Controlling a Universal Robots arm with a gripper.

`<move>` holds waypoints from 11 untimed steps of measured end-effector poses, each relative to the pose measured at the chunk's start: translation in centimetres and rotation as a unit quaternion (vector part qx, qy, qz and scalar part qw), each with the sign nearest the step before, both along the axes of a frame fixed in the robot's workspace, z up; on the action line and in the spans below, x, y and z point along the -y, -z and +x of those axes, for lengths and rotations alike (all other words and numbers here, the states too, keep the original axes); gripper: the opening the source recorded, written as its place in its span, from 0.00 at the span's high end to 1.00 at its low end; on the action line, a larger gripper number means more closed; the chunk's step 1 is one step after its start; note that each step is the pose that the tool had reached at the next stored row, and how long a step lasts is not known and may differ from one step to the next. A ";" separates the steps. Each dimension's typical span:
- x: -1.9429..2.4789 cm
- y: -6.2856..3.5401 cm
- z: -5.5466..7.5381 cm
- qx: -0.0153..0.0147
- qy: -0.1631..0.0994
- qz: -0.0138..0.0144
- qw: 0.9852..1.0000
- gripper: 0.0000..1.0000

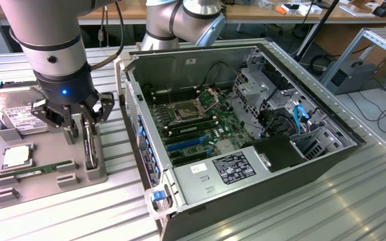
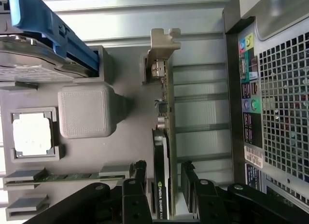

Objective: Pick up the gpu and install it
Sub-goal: 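Pick up the gpu and move the gpu toward the slot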

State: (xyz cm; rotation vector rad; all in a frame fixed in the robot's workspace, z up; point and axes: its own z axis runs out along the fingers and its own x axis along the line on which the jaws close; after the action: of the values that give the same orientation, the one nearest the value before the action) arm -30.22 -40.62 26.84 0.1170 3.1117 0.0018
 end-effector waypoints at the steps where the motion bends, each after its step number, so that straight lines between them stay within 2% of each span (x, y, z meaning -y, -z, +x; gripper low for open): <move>1: 0.00 0.06 0.0 0.000 0.000 0.000 1.000 0.58; 5: 0.00 0.47 0.0 0.000 0.000 -0.001 1.000 0.58; 11: -0.13 0.96 0.1 0.000 0.000 -0.005 1.000 0.58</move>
State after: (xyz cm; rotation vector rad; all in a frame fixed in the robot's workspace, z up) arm -30.07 -40.50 25.88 0.1168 3.1113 -0.0145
